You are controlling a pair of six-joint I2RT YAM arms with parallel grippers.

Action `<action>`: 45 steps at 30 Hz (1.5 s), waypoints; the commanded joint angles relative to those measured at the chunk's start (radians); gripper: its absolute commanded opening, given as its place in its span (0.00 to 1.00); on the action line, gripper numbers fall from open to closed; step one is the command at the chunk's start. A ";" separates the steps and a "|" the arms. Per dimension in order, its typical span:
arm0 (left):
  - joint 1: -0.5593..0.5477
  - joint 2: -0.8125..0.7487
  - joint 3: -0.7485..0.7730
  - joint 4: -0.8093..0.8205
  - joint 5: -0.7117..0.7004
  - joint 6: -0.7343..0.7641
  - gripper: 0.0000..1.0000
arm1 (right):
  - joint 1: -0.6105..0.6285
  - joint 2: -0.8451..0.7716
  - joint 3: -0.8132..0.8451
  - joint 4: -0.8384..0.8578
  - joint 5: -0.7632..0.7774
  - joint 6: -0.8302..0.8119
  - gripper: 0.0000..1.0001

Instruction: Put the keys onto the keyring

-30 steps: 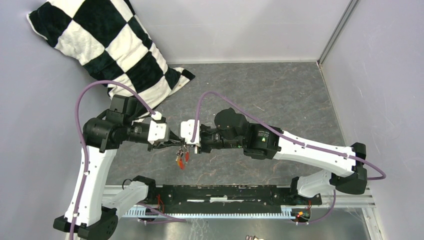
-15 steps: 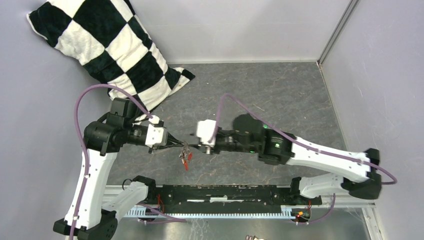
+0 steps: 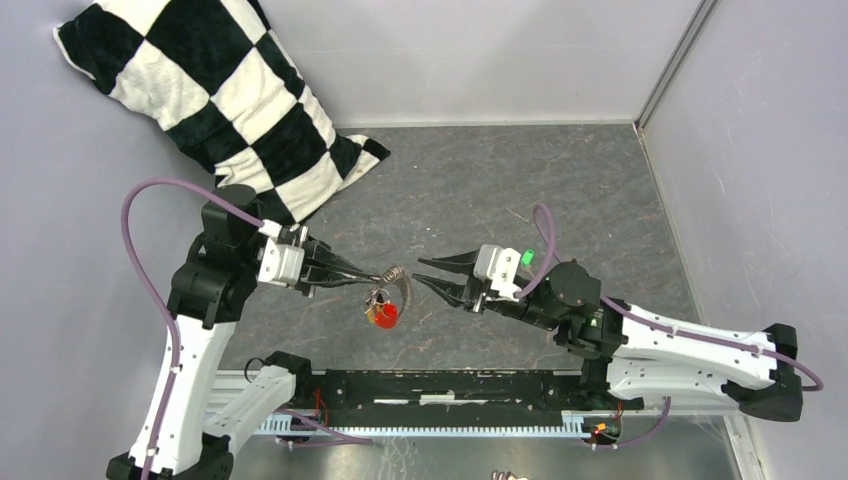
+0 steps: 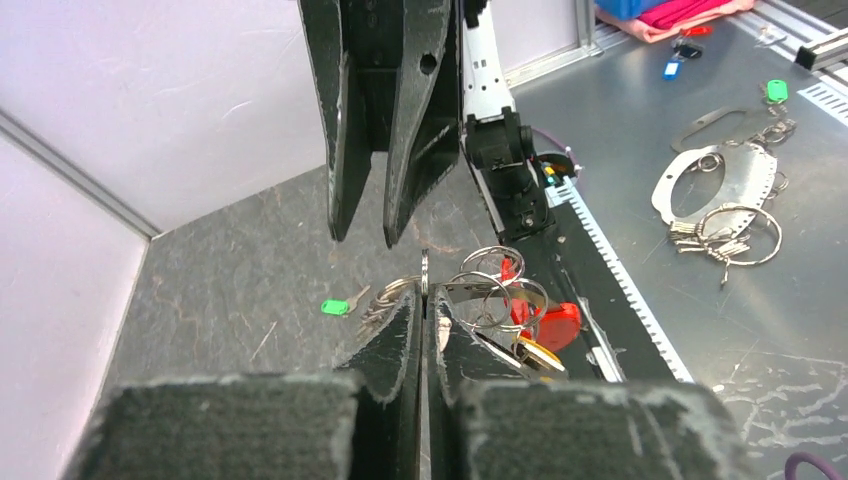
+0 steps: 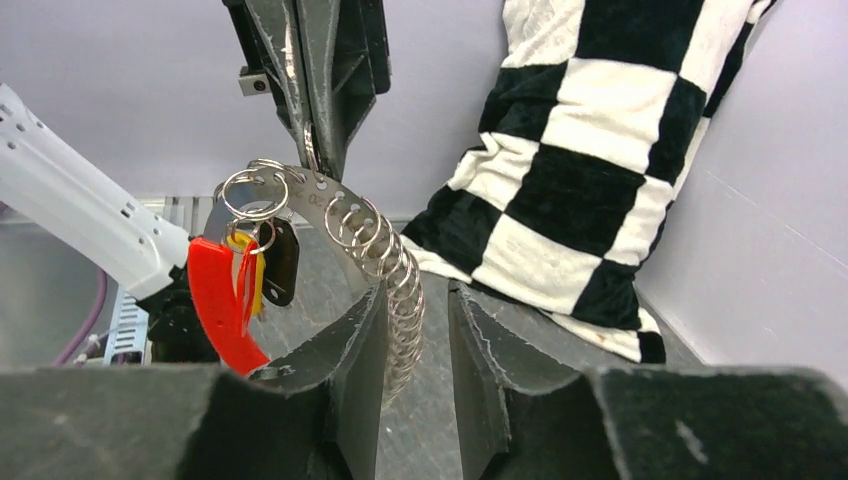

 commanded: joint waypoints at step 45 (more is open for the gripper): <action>-0.007 -0.034 -0.004 0.107 0.126 -0.048 0.02 | -0.003 0.196 0.109 0.296 -0.255 0.115 0.19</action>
